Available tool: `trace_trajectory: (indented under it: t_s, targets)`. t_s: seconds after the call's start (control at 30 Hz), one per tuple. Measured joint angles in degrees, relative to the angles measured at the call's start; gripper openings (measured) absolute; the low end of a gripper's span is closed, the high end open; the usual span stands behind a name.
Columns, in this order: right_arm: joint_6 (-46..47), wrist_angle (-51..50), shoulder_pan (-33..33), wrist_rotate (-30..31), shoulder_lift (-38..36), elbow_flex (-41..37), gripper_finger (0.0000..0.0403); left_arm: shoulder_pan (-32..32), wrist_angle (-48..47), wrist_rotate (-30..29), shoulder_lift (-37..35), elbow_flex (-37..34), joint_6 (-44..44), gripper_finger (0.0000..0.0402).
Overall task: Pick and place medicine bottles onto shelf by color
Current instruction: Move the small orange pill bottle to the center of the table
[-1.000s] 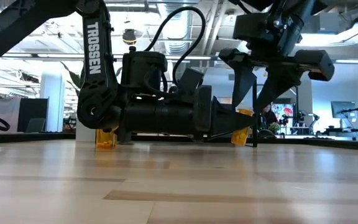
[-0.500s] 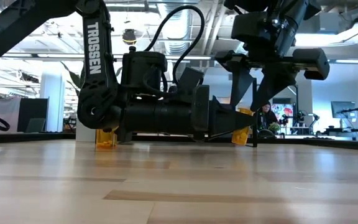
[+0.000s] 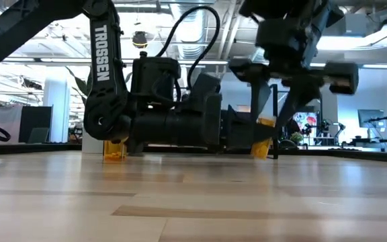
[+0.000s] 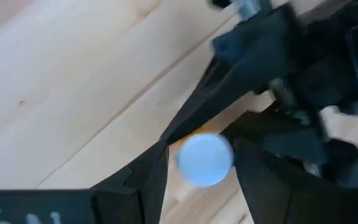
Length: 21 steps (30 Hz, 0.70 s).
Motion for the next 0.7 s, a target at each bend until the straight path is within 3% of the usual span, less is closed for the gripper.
trace_trajectory:
  t_s: [0.23,0.7]
  targets:
    - [-1.3,0.1,0.6,1.2,4.6,0.1,0.0203,0.2,-1.6,1.1,0.3,-0.1,-0.1,0.0086]
    - [-1.2,0.0,1.0,1.9,2.2,-0.1,0.0154,0.5,-0.7,1.3,0.2,0.3,-0.7,0.0086]
